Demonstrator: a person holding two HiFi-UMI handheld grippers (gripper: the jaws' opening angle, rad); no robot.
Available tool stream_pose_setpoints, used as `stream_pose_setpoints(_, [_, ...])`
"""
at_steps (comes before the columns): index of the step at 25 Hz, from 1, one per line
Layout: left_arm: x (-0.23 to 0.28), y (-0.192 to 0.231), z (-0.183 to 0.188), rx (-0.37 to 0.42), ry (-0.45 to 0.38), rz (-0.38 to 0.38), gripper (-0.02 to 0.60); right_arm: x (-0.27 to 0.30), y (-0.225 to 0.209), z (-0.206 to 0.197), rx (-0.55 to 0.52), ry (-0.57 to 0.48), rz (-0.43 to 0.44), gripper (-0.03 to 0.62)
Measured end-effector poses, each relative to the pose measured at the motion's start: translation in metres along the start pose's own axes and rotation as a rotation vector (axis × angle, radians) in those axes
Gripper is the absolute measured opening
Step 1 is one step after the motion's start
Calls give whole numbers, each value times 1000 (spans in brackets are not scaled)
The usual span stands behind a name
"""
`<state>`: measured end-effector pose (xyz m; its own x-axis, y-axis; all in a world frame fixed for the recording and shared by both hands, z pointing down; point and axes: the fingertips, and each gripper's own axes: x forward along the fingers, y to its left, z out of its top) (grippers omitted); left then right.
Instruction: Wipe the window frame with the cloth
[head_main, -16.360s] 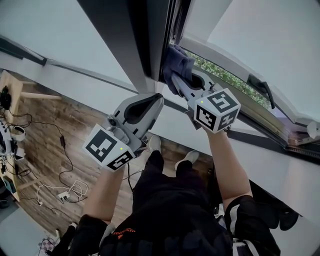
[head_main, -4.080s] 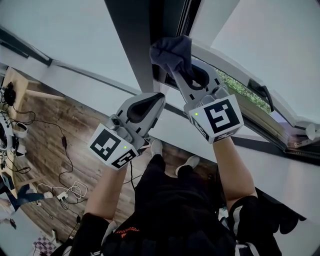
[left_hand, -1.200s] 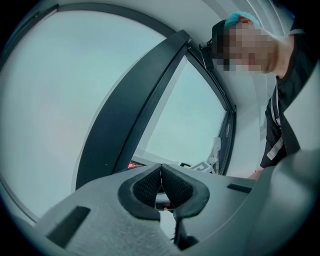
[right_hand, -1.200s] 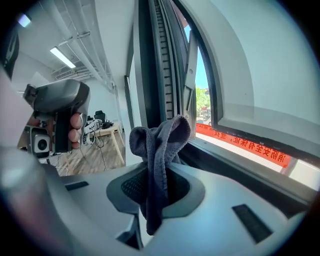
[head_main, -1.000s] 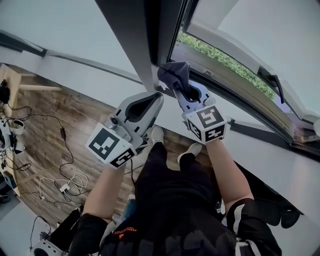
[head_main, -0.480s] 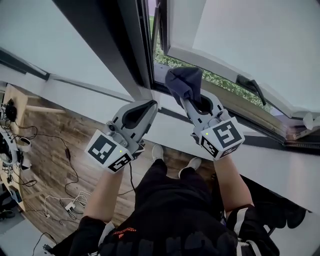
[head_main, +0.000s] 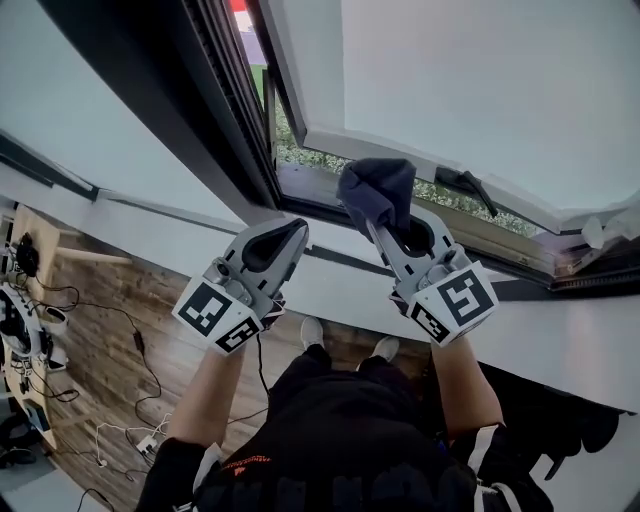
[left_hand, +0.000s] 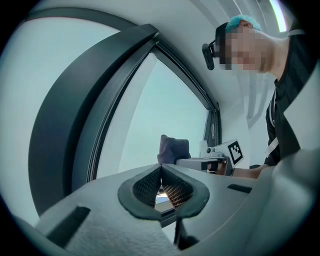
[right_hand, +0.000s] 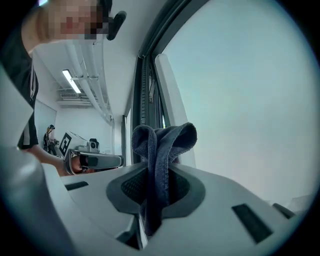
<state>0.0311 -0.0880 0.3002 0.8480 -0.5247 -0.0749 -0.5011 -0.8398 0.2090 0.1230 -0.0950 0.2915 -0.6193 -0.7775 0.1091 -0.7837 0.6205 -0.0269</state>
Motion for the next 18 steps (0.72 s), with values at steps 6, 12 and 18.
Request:
stream_pose_setpoints(6, [15,-10,-3,6,8,-12,21,-28,-19,0,11,-9,-39,46])
stream_pose_setpoints(12, [36,-24,1,25,6,-49,21,-48,-36,1,21,-16,-76,46])
stream_pose_setpoints(18, [55,-37,9,49,1,-85,21,-64,-47,2,43,-31,-112,46])
